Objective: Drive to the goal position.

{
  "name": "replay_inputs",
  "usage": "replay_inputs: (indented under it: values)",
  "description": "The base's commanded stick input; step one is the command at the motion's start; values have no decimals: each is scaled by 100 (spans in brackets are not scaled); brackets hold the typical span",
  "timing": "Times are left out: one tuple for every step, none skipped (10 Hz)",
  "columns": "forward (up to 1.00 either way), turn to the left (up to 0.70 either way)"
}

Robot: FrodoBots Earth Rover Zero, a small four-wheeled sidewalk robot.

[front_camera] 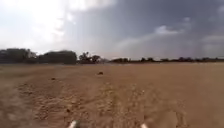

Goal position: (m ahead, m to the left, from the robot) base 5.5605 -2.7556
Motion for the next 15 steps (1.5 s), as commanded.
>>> replay_inputs:
  values:
    - [100,0]
    - [100,0]
    - [100,0]
    - [100,0]
    - [100,0]
    - [100,0]
    - [100,0]
    - [100,0]
    - [100,0]
    - [100,0]
    - [100,0]
    - [100,0]
    - [100,-4]
    - [100,-17]
    - [100,-23]
